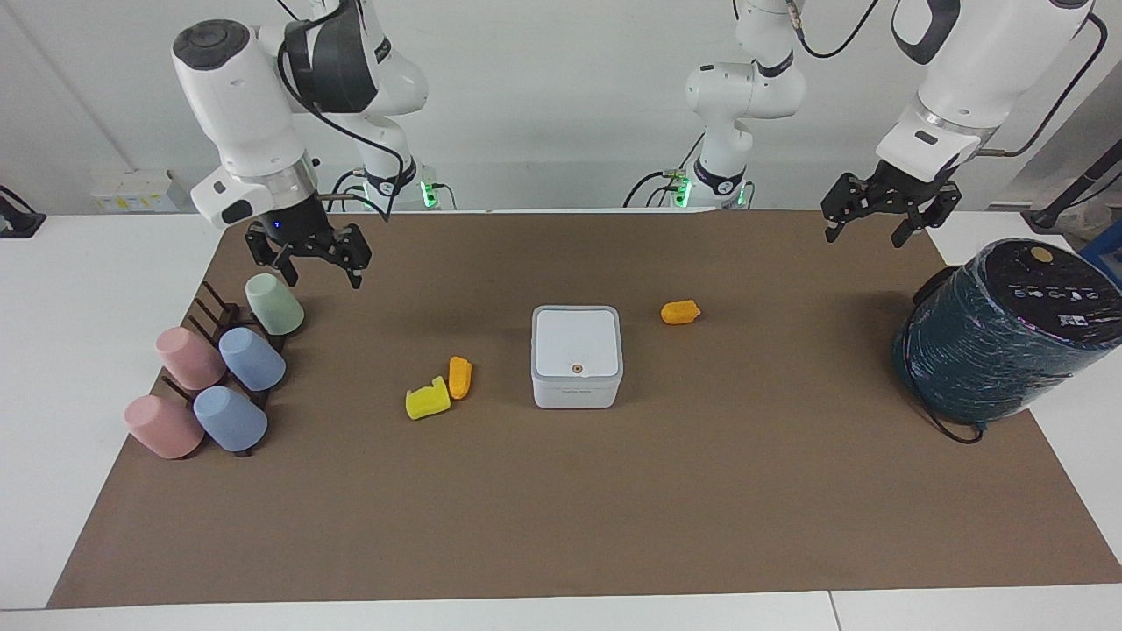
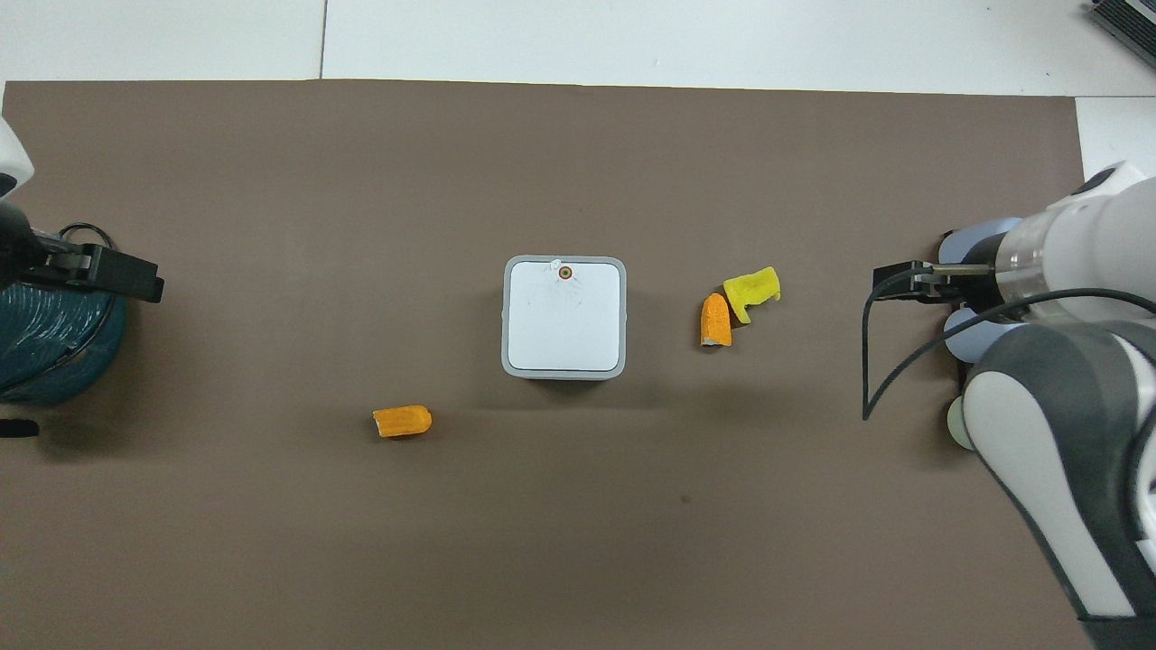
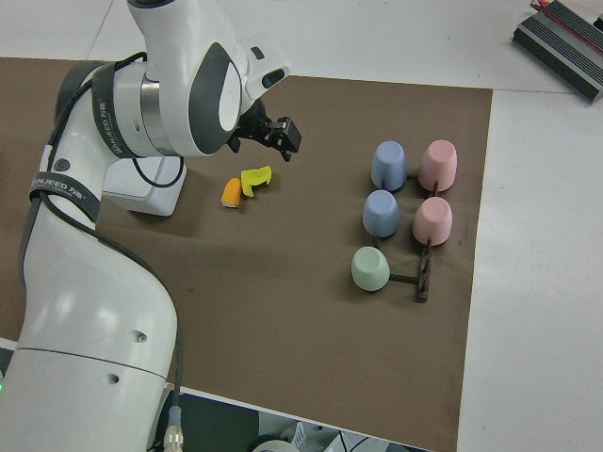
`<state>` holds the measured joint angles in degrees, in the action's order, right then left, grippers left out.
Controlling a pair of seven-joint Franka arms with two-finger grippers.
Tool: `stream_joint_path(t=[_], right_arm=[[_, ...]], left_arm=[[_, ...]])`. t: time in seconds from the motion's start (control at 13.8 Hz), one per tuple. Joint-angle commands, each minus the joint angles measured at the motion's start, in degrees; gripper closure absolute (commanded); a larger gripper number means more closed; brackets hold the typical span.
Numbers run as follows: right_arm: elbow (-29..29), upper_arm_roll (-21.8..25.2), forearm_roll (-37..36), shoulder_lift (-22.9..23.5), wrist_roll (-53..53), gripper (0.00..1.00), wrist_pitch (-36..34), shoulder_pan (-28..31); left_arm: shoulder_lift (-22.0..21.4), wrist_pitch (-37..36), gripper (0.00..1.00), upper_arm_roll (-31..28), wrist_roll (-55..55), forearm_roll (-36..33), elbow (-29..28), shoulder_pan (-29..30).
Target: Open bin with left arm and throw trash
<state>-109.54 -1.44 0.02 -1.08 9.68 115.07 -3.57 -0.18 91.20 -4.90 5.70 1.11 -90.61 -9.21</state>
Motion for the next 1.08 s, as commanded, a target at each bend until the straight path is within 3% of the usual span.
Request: stream_joint_path(t=[0.0,0.22,0.51,0.94,1.01], right_arm=[[-0.4,-0.1,1.2,6.1,0.7,0.00,7.7,-1.4],[-0.8,-0.1,1.3,13.3,0.7,0.00,18.2,-2.3],[-2.9,-0.1,1.2,18.4,0.9,0.00,26.8,-3.1],[-8.0,-0.1,1.3,18.7,1.3,0.00,28.7,-5.2],[-8.5,-0.1,1.3,18.6,1.3,0.00,28.8,-5.2]], left_arm=[[-4.6,5.2,0.00,0.5,0.4,-1.1,-8.2,-0.4],[-5.8,6.2,0.00,0.9,-0.5,-1.1,-11.2,-1.9],[-5.4,11.3,0.00,1.0,-6.1,-1.0,-16.1,-6.3],[-0.5,23.5,0.00,1.0,-21.6,2.0,-18.6,-14.7],[-0.1,25.2,0.06,1.0,-24.1,3.0,-18.5,-16.3]])
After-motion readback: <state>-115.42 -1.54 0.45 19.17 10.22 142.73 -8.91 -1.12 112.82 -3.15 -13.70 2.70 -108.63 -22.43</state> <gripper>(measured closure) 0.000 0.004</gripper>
